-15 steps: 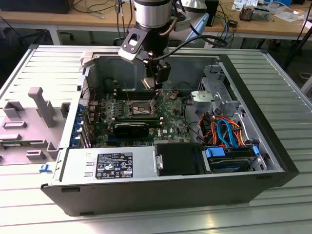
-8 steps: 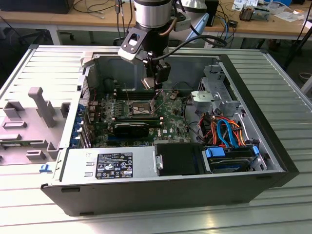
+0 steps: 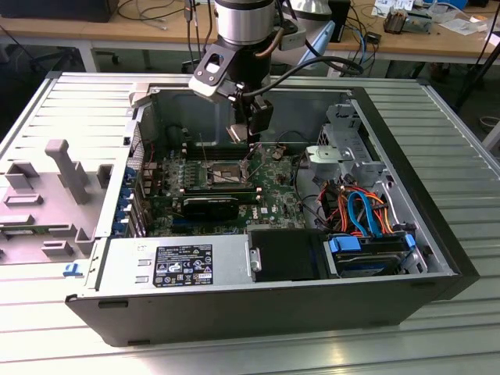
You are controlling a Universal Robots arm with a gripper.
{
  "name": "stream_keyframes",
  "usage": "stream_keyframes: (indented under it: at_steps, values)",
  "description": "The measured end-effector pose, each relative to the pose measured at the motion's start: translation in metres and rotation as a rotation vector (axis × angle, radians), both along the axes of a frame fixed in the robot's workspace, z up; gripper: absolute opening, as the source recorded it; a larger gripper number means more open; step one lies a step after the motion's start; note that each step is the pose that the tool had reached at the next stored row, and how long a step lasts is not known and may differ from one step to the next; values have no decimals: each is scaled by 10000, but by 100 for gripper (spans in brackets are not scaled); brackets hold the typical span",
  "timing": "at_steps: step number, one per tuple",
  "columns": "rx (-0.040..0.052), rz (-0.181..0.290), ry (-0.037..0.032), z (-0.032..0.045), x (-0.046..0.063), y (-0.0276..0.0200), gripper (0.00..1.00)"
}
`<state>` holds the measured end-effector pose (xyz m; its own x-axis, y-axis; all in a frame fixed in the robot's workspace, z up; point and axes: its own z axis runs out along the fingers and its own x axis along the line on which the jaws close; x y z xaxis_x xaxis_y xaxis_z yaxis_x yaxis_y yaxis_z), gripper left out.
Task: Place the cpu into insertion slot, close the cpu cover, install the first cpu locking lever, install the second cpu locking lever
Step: 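Place the cpu into insertion slot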
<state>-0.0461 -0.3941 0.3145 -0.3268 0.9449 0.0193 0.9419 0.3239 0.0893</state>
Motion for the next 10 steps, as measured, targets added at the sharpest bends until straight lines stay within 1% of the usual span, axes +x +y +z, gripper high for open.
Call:
stream_keyframes:
  at_steps: [10]
  values:
    - [-1,-125,0,0,0,0,54]
